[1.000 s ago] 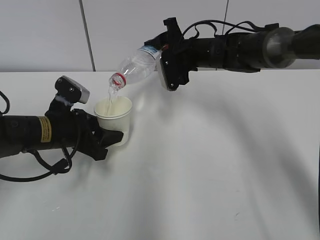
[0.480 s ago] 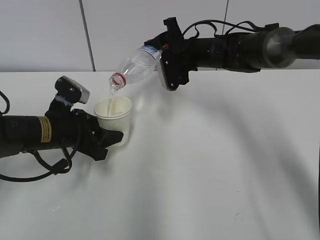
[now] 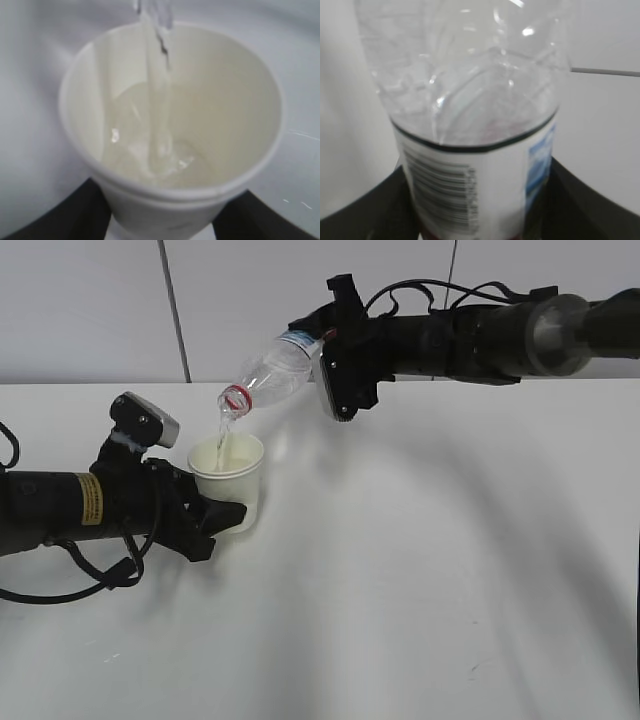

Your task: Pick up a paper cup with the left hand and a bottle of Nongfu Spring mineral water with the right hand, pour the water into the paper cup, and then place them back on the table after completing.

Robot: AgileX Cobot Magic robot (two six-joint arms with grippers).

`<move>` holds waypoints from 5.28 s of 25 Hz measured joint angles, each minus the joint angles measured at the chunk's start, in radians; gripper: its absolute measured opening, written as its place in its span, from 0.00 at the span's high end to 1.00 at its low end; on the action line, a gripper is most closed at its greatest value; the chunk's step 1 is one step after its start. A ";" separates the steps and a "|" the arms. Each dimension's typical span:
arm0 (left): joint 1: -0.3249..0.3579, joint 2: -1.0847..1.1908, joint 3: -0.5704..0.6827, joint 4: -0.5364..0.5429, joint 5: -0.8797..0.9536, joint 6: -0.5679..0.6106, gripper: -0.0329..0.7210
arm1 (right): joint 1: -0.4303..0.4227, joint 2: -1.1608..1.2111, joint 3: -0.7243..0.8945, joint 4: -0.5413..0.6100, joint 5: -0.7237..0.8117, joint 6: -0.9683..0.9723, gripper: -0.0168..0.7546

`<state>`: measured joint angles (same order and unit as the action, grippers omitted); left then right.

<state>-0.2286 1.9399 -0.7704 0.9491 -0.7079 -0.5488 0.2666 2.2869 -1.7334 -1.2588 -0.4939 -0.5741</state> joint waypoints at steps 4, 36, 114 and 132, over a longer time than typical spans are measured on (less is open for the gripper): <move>0.000 0.000 0.000 0.000 0.002 0.000 0.47 | 0.000 0.000 -0.010 0.000 0.000 0.000 0.41; 0.045 0.002 0.003 -0.195 -0.153 0.155 0.47 | -0.051 0.000 0.142 0.043 -0.170 1.139 0.41; 0.071 0.263 0.050 -0.027 -0.437 0.267 0.23 | -0.186 -0.007 0.582 0.211 -0.606 0.996 0.20; 0.266 0.213 0.100 0.123 -0.436 0.210 0.23 | -0.307 -0.013 0.582 0.035 -0.593 1.066 0.19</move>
<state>0.0371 2.1532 -0.6699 1.0717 -1.1440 -0.3388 -0.0407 2.2742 -1.1514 -1.2240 -1.0871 0.4924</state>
